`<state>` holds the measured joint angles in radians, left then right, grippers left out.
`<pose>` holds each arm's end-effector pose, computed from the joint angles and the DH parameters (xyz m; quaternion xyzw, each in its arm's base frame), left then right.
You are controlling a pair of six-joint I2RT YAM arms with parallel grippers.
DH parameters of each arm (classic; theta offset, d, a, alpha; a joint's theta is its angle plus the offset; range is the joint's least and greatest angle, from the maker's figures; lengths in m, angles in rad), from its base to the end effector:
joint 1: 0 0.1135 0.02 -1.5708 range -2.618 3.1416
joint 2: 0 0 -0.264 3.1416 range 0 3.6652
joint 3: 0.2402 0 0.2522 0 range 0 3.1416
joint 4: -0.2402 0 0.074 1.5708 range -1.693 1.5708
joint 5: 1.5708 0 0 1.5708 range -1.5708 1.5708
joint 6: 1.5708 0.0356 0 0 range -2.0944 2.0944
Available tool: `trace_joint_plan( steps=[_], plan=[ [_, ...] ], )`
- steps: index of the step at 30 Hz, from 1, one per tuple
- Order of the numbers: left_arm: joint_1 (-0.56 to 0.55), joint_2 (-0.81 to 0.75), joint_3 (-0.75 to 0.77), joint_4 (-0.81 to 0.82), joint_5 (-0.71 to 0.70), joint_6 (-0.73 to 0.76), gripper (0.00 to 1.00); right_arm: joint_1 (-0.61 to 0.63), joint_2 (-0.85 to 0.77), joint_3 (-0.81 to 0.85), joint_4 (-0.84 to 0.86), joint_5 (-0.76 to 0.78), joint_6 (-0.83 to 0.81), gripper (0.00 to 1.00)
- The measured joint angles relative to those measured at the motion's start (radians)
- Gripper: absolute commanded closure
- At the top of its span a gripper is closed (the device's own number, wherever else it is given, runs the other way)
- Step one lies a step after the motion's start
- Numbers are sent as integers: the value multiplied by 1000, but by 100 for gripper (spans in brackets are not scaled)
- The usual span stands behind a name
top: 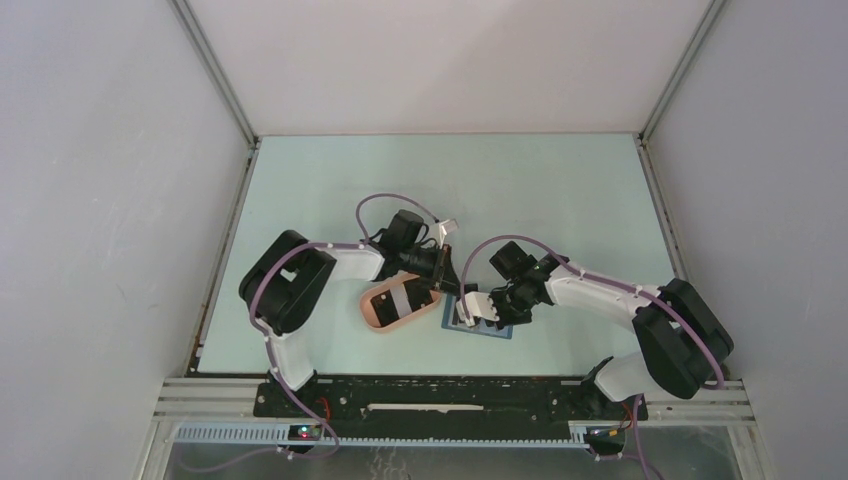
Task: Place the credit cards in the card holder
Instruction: Insert the credit card into the card holder.
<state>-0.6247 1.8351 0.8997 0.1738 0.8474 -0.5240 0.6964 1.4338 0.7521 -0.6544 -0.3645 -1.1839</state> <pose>0.2709 -0.2282 0.1395 0.2038 0.8288 -0.5123 0.0959 0.1736 0.1617 0.1629 -0.8013 0.5588 0.1469 0.1552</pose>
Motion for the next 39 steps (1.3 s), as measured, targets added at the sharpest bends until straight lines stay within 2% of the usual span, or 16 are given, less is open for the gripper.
trace_joint_plan(
  steps=[35, 39],
  plan=[
    [-41, 63, 30, -11, -2, -5, 100, 6, 8, 8, -7, 8, 1, 88],
    [-49, 69, 52, -53, -13, 0, 100, 8, 8, 8, -7, 10, 1, 88]
  ],
)
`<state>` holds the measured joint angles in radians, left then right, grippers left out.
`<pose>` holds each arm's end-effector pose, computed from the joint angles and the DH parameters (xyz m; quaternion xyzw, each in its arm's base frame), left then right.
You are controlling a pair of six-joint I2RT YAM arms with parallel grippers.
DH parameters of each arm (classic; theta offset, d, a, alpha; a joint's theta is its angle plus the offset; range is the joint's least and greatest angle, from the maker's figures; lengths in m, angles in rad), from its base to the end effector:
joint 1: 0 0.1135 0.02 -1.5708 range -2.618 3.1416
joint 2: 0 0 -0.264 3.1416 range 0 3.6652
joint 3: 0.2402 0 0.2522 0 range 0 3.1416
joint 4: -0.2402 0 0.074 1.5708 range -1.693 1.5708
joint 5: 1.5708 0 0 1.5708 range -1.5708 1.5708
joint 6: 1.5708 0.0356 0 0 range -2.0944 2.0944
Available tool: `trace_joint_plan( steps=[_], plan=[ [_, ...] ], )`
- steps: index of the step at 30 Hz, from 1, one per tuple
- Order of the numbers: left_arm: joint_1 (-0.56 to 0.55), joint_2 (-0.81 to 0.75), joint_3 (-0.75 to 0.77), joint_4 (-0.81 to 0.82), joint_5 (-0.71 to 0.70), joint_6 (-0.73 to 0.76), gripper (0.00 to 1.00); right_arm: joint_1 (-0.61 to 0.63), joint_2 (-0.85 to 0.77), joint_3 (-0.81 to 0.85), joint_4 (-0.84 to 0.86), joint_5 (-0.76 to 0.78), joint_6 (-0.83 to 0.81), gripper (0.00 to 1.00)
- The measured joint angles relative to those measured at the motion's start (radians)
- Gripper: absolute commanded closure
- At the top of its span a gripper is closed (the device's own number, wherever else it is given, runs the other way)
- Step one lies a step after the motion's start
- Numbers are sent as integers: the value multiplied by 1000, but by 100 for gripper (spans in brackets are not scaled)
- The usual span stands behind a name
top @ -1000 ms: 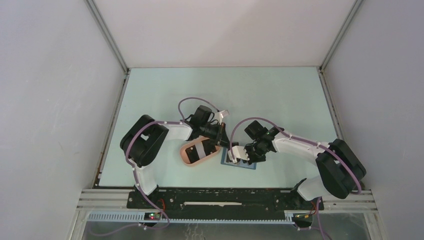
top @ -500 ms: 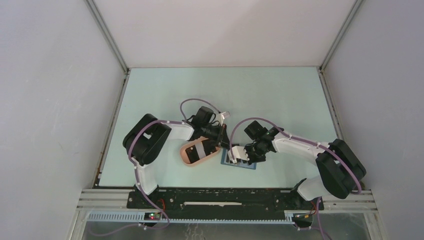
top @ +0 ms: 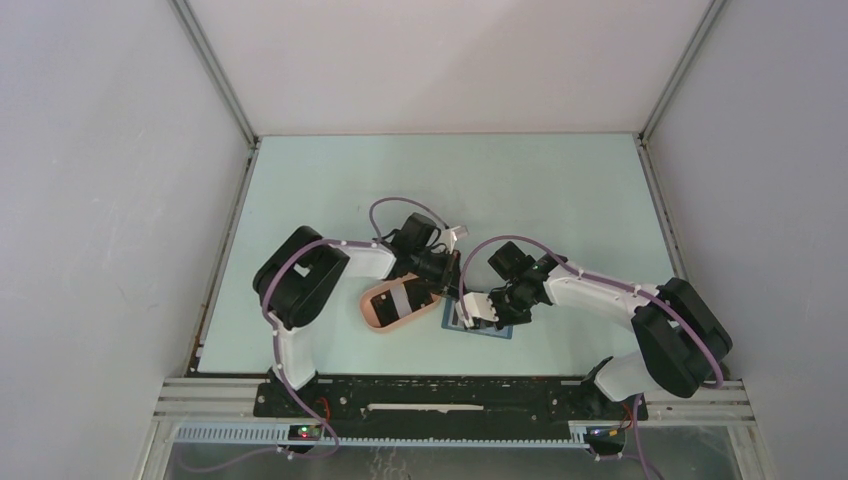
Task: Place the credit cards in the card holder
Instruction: Insert the credit card into the card holder.
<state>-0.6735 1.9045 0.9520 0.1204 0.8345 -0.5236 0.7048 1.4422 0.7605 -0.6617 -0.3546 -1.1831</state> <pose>0.2675 -0.2472 0.1257 0.2097 0.8392 -0.4982 0.0597 0.1736 0.1639 0.1629 -0.8038 0.5575 0.1438 0.1500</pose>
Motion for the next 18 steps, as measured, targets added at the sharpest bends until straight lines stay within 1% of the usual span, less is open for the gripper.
trace_joint_plan(
  steps=[11, 18],
  plan=[
    [-20, 29, 108, -219, -65, 38, 100, 6, 0, 1, 0, 8, 1, 88],
    [-26, 61, 163, -289, -68, 47, 100, 11, 0, 1, 0, 13, 2, 88]
  ],
)
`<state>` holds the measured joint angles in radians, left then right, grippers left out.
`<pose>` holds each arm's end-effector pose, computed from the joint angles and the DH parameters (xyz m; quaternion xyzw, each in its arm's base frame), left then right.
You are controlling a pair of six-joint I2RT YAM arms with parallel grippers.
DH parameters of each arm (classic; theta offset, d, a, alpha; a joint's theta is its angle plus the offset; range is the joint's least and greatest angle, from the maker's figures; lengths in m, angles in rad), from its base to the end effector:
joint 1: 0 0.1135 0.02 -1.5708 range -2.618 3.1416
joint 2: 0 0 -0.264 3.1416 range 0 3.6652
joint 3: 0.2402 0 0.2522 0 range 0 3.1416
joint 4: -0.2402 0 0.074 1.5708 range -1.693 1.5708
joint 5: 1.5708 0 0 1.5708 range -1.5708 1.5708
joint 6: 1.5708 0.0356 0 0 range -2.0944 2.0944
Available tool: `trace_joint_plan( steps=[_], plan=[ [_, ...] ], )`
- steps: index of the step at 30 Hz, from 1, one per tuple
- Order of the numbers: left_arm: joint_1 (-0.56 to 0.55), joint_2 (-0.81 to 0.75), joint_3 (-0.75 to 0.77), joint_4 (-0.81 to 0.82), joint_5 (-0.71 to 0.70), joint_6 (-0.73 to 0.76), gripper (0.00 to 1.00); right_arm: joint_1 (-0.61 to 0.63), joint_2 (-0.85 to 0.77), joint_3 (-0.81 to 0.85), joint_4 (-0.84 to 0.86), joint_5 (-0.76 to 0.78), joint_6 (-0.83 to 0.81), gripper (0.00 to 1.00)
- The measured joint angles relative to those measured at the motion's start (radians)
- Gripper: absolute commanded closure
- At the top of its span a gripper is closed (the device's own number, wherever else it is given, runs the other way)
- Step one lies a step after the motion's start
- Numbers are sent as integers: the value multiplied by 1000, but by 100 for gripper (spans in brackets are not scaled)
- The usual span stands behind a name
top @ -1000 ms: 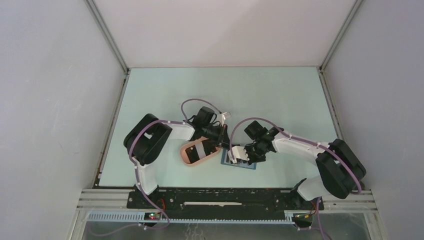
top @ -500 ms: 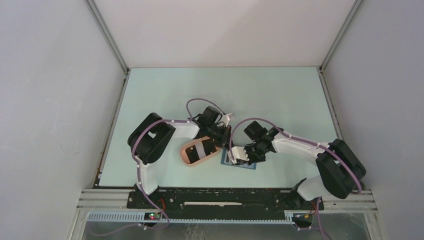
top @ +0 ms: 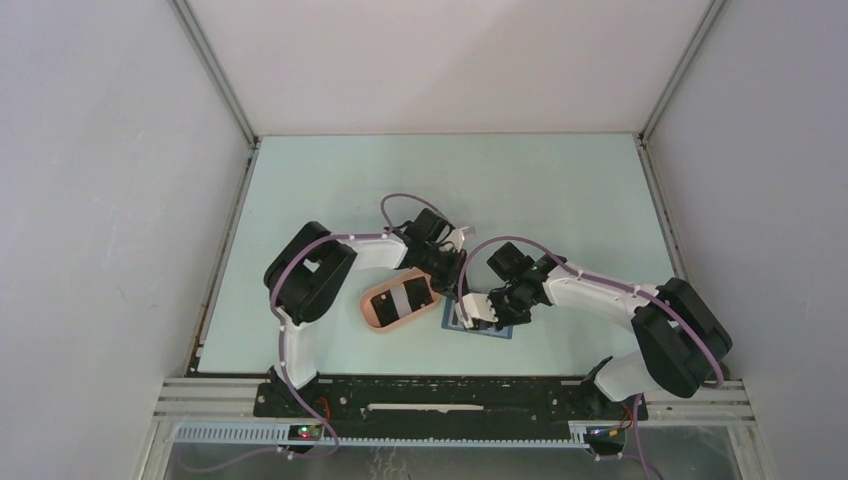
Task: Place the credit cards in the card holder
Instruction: Insert the credit card into the card holder.
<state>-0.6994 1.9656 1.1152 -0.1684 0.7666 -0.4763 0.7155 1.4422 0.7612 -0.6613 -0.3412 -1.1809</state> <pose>0.2753 -0.2638 0.1278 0.2006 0.8754 -0.4396 0.0108 0.1723 0.1655 0.1630 -0.8066 0.5552 0.1382 0.1482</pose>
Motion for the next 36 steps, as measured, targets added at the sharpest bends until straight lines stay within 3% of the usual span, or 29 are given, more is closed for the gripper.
trace_joint_plan(
  steps=[12, 36],
  plan=[
    [-16, 68, 93, -63, 19, 6, 100, 10, 0, 1, -3, 11, 1, 87],
    [-16, 72, 116, -153, 15, 52, 100, 26, 0, 1, -2, 29, 4, 87]
  ],
)
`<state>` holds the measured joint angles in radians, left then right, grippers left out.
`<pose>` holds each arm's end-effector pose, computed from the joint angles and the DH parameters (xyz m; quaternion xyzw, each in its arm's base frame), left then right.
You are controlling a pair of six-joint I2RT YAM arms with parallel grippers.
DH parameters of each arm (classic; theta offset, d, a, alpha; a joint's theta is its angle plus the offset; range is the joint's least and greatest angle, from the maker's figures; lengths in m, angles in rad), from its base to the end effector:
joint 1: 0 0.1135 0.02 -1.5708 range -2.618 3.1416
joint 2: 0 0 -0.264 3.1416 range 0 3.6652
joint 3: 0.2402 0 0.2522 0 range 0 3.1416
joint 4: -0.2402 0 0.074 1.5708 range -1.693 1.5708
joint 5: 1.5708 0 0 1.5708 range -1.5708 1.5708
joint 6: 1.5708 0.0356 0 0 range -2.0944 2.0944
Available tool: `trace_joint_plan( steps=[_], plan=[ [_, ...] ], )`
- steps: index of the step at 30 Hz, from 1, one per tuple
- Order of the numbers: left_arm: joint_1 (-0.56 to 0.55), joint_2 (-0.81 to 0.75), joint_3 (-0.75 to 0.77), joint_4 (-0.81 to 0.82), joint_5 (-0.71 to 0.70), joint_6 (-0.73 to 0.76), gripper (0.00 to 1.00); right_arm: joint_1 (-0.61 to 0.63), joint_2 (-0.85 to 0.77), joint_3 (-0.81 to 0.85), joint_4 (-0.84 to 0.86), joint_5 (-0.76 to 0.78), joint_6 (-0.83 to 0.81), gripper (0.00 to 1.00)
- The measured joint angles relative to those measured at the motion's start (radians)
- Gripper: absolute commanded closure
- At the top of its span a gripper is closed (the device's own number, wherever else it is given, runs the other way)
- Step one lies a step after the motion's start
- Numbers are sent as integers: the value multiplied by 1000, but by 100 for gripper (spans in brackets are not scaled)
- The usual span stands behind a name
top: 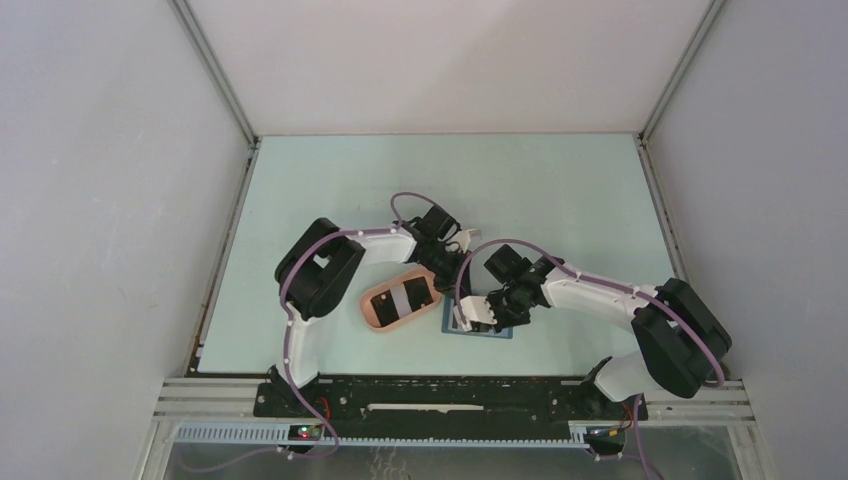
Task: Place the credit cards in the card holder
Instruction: Insert the credit card into the card holder.
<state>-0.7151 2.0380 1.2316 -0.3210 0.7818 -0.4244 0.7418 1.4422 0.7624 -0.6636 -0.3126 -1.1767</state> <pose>0.2813 -0.2775 0.1243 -0.2135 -0.8803 0.4226 0.0293 0.1686 0.1693 0.1629 -0.8137 0.5490 0.1268 0.1428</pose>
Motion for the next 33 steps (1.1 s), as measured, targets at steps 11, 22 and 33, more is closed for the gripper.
trace_joint_plan(
  steps=[11, 22, 33],
  plan=[
    [0, 44, 55, -32, 38, -8, 98, 3, -1, 0, 1, 3, 13, 78],
    [-2, 55, 55, -8, 45, -40, 89, 4, -89, -2, 29, -64, 45, 70],
    [-3, 55, 45, 14, 42, -47, 86, 147, -124, -2, 171, -120, 95, 92]
  ],
)
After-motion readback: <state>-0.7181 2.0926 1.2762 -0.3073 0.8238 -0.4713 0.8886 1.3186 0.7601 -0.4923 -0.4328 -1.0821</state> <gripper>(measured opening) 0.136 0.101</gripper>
